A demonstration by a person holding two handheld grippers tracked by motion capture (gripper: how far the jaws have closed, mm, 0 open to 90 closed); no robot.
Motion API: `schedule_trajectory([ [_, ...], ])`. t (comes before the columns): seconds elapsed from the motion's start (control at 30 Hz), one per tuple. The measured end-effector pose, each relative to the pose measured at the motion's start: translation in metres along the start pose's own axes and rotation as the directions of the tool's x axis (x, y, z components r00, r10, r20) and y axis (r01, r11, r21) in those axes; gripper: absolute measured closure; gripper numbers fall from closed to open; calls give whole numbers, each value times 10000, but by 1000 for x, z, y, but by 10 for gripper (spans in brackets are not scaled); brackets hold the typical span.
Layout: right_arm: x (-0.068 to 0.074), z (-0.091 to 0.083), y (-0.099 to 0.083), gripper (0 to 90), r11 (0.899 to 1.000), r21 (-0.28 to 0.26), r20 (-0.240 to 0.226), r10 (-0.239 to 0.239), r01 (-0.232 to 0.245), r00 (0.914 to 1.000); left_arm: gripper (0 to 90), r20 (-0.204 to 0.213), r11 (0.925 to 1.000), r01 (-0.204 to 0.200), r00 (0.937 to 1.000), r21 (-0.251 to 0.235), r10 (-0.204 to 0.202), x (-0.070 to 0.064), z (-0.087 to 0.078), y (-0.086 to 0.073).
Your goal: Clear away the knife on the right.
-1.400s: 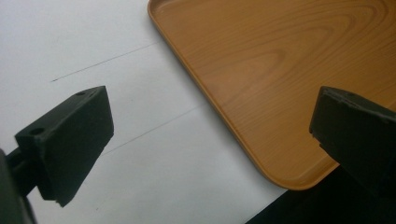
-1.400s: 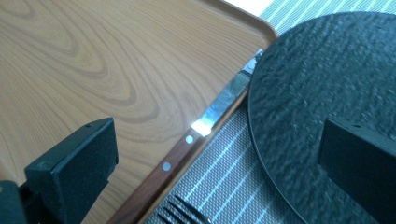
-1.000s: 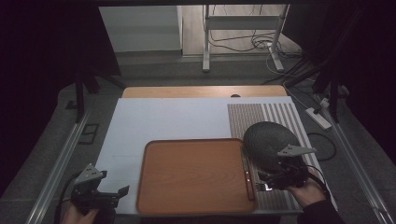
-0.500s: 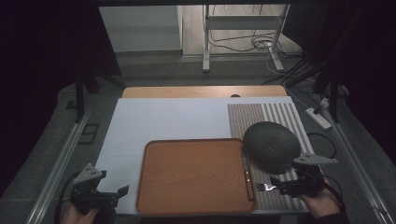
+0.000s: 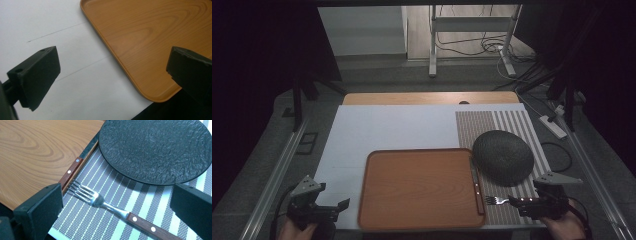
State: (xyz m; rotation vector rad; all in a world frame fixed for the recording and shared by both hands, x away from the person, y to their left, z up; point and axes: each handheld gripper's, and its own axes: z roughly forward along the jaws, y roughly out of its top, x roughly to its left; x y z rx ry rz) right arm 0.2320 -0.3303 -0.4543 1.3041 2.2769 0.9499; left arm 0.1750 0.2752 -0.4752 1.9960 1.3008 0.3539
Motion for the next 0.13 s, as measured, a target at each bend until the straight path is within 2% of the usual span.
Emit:
schedule_trajectory([
  [0.13, -1, 1, 0, 0, 10000, 53, 4, 21, -21, 10000, 0, 5, 10000, -15, 10000, 10, 15, 0, 0, 1],
])
